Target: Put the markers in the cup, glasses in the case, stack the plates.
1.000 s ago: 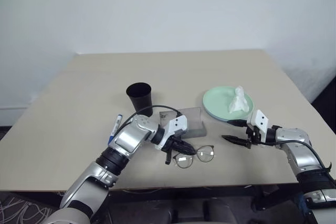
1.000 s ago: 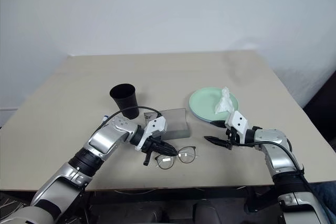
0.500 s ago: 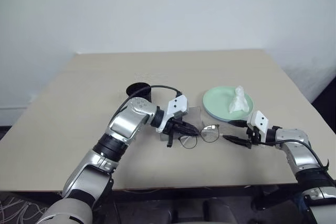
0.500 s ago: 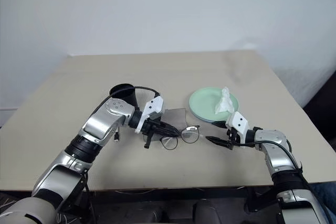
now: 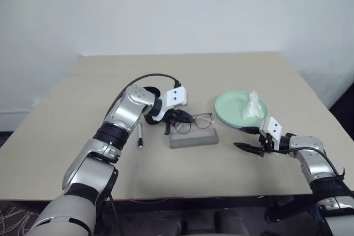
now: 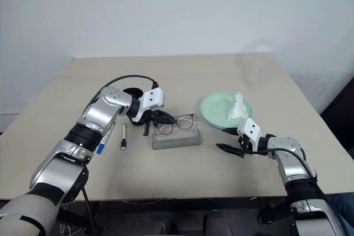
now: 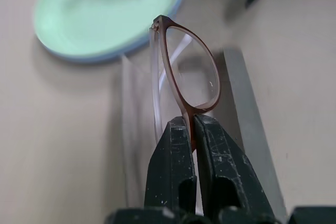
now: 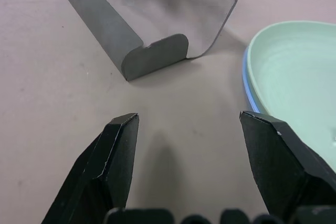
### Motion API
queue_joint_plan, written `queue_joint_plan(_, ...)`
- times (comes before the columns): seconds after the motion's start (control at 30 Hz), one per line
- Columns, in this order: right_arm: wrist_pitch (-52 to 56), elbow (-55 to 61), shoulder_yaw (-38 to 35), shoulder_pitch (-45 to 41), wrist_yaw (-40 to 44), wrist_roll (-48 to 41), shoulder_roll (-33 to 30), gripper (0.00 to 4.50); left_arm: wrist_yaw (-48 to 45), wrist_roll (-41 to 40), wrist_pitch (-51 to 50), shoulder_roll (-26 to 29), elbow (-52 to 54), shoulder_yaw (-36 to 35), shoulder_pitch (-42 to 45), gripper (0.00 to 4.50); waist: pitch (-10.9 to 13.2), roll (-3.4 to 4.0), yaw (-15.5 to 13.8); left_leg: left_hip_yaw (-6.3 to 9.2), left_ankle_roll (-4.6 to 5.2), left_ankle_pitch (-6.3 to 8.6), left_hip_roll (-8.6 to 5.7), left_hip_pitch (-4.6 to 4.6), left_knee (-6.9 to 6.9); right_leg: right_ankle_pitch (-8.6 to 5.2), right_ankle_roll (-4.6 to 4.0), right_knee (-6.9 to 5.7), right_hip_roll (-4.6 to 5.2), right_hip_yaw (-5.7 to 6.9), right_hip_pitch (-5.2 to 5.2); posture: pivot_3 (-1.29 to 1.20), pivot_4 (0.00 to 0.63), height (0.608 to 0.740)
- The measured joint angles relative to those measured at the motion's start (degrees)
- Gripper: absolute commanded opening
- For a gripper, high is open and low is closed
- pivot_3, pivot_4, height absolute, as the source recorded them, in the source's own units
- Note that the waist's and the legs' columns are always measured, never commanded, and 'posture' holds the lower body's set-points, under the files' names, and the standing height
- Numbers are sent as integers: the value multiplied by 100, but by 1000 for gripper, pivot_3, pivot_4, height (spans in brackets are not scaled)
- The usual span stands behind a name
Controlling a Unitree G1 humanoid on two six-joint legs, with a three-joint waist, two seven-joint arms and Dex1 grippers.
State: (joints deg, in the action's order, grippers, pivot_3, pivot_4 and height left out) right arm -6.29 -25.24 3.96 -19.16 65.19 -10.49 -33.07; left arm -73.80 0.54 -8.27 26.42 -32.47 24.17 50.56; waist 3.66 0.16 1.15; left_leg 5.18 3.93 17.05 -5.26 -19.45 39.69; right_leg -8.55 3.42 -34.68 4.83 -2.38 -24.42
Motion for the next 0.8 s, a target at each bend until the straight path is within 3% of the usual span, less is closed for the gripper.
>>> queue_joint_plan(0.43, -22, -4, 8, 8, -12, 0, 1, 3326, 251, 634, 670, -500, -839, 186, 100, 78, 0, -2, 5, 0, 1, -1, 2, 0, 1, 0, 1, -3, -1, 1, -1, 0, 0, 740)
queue_joint_plan(0.8, -10, 15, 8, 80, -56, -1, 1, 3326, -241, 639, 380, -480, -773, 184, 99, 78, 0, -2, 11, -1, 1, -1, 2, 0, 1, 0, 1, -4, -1, 0, -1, 0, 0, 740)
